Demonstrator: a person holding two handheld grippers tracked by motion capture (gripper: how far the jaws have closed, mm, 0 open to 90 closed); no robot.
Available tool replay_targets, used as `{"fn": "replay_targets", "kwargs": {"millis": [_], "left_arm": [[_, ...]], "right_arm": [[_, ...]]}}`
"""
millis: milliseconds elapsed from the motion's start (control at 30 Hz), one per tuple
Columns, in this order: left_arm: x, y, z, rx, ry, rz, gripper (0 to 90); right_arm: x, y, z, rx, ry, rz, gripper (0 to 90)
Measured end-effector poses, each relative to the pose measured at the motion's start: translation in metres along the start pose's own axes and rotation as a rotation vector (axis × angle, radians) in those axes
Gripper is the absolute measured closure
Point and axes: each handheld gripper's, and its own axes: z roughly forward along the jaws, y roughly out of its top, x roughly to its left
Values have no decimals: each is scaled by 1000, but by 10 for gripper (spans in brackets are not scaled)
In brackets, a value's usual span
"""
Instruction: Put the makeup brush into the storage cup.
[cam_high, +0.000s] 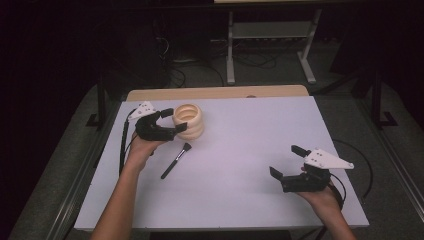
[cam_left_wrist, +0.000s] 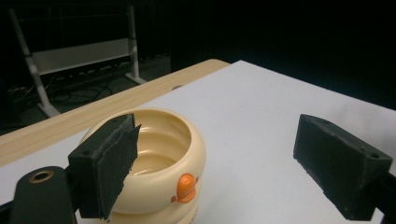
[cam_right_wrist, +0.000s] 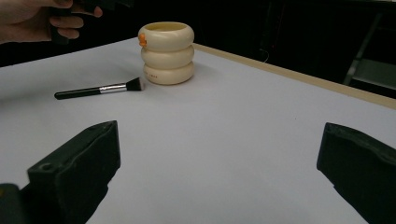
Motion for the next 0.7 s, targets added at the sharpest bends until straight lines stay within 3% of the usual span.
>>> {"fn": "replay_targets", "kwargs": {"millis": [700], "left_arm": [[-2,4,3,182,72,-17,138]], "right_arm": [[0,0,0,1,1,-3,0]]}}
